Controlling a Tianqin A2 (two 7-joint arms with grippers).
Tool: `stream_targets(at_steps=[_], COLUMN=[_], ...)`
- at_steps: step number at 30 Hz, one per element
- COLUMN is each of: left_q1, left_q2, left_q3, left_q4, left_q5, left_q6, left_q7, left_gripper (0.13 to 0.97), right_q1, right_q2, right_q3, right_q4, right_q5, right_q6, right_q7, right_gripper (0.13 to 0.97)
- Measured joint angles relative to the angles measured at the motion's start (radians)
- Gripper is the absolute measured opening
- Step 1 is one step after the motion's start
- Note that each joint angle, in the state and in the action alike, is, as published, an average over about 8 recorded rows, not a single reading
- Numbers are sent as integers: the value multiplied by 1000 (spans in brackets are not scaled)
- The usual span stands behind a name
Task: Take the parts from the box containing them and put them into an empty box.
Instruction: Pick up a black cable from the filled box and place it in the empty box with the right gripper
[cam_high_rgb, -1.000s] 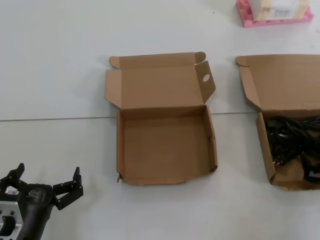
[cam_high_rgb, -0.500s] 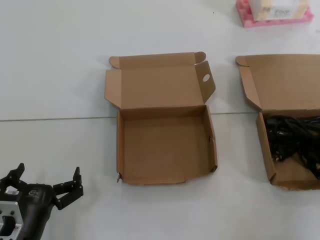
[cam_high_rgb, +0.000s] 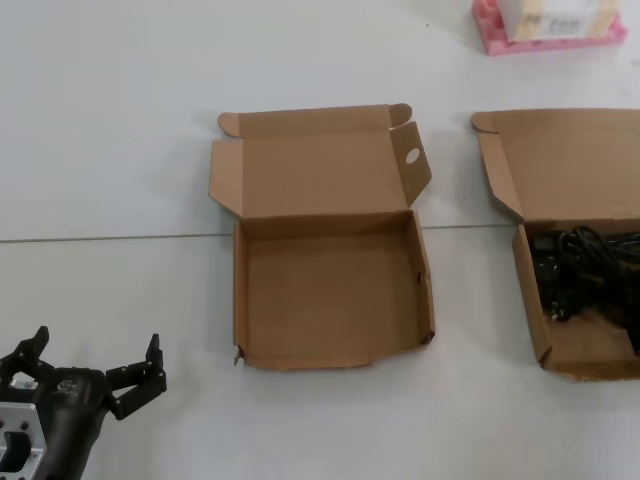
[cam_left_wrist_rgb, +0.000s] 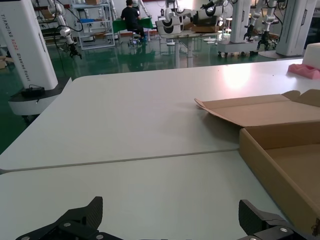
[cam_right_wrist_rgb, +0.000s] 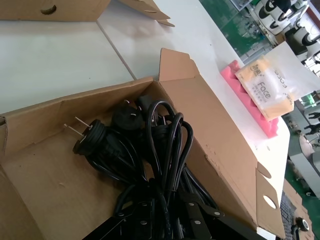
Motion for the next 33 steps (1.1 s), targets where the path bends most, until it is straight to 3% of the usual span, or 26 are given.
stream_targets(at_steps=[10,24,33], left_q1=[0,0,0], left_q2=[0,0,0], left_q3=[0,0,0], left_q4=[0,0,0], left_q5=[0,0,0], left_q6=[0,0,0], left_q7=[0,0,0], left_gripper=[966,966,966], right_q1=[-2,-63,-92], right_q2=[29,196,252], right_q3=[0,0,0], right_q4=[53,357,504], right_q5=[16,107,133], right_q6=[22,175,269], right_q7=[0,0,0], right_gripper=[224,221,221])
